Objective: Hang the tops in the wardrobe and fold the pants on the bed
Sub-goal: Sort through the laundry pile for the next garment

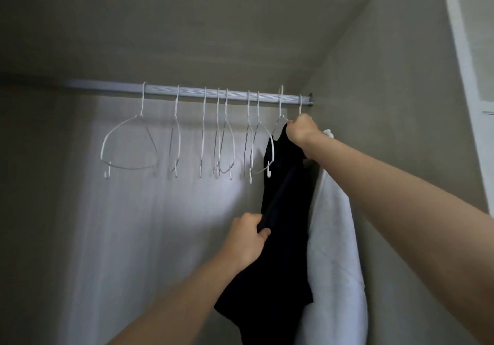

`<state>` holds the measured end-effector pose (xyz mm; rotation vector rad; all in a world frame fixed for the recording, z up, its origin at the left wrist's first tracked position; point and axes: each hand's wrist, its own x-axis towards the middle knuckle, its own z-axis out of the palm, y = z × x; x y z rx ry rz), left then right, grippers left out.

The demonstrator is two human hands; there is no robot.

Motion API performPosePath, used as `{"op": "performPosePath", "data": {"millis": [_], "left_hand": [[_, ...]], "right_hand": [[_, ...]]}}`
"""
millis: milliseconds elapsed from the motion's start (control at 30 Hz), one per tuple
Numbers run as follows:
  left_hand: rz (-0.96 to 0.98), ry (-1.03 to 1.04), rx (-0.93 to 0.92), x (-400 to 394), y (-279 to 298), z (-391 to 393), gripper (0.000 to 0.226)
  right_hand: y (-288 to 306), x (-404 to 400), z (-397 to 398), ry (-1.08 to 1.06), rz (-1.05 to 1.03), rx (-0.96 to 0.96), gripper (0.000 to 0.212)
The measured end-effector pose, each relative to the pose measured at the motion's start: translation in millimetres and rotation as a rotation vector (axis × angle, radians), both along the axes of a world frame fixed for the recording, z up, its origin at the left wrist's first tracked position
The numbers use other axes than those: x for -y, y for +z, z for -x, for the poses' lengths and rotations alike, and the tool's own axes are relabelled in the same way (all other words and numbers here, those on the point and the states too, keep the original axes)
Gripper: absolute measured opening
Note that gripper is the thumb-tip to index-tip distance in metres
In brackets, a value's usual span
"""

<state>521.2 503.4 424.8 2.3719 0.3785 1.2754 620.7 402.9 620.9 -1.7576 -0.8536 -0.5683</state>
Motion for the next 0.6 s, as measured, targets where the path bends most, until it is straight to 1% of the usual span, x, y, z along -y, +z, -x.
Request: {"op": "performPosePath", "data": {"millis": [100, 200, 267, 367, 433, 467, 600], "left_hand": [[-0.008, -0.041, -0.037, -7, -3, -10, 0.014], [-0.032, -0.079, -0.031, -7, -8, -16, 0.015], [-0.054, -0.081, -0.014, -5, -11, -15, 0.015], [-0.06, -0.09, -0.009, 3, -19, -5, 0.015], [-0.051, -0.098, -0.022, 8, -26, 4, 0.015], [-0.037, -0.105, -0.029, 12, -30, 10, 0.015], [-0.013, -0.09, -0.055, 30, -49, 37, 0.011]], "right_hand": [[-1, -2, -7, 0.009, 0.107, 0.05, 0.034], [-2, 2, -12, -0.081, 0.091, 0.096, 0.032], [-6, 5, -8, -0.146, 0.083, 0.176, 0.029], [-25, 13, 3, -0.216, 0.117, 0.359, 0.024], [-43, 20, 11, -0.182, 0.125, 0.467, 0.024], [-54, 25, 16, -0.145, 0.128, 0.49, 0.027], [-94, 49, 37, -0.022, 0.139, 0.472, 0.041]]}}
